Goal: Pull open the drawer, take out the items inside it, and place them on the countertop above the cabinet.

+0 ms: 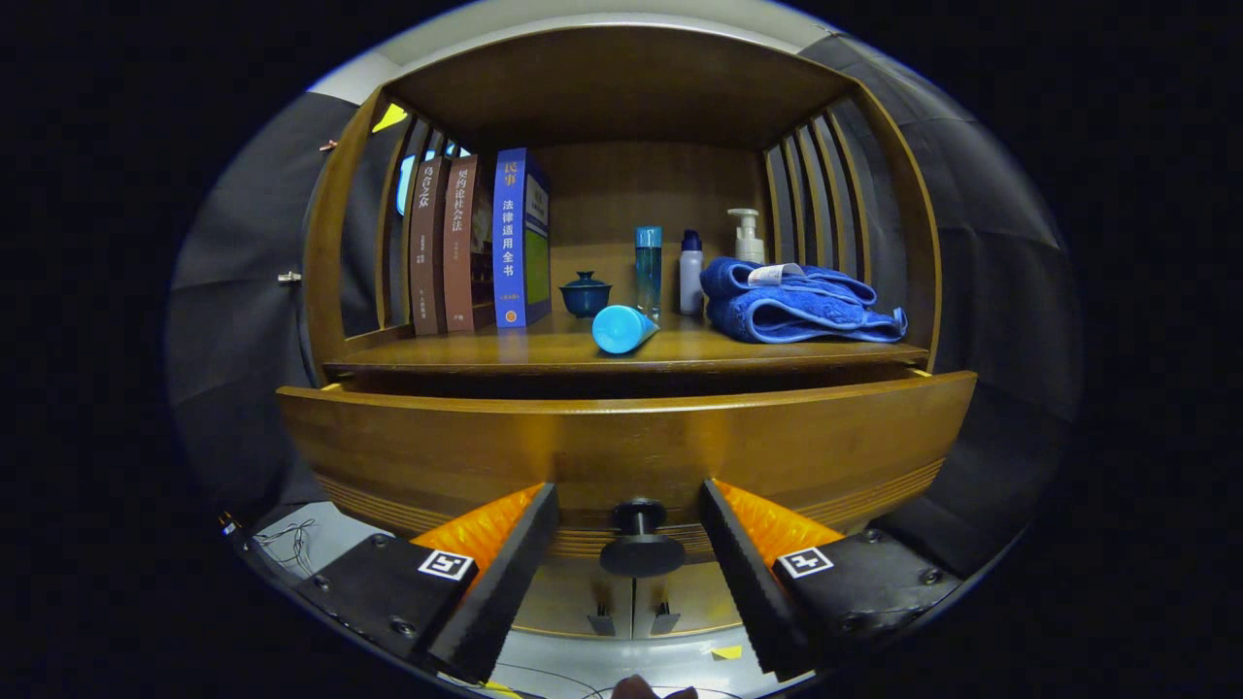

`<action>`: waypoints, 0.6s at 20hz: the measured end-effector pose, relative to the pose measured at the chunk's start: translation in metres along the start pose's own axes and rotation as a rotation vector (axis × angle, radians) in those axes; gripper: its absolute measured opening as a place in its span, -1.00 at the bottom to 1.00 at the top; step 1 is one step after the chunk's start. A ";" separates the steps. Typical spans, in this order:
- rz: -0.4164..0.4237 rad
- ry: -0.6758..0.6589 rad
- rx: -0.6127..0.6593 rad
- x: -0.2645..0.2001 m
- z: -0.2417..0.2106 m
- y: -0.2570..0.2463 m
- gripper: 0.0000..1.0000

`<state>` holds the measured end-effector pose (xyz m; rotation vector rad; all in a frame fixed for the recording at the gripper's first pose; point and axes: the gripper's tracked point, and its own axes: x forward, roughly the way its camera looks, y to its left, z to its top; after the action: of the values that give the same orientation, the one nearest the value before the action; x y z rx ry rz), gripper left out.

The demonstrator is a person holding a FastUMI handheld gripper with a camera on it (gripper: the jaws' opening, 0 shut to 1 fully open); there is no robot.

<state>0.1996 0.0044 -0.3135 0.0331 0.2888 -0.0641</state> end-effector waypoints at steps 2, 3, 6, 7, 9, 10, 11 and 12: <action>-0.002 0.001 -0.009 0.009 0.001 0.000 0.96; -0.003 0.000 -0.015 0.013 0.002 0.001 0.96; -0.005 0.004 -0.020 0.024 0.003 0.002 0.97; -0.006 0.003 -0.019 0.027 0.004 0.002 0.97; -0.006 0.006 -0.022 0.034 0.005 0.003 0.97; -0.005 0.008 -0.017 0.035 0.006 0.004 0.97; -0.006 0.004 -0.018 0.036 0.005 0.004 0.99; -0.005 -0.001 -0.027 0.035 0.005 0.003 1.00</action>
<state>0.2353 0.0051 -0.3183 0.0054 0.2885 -0.0653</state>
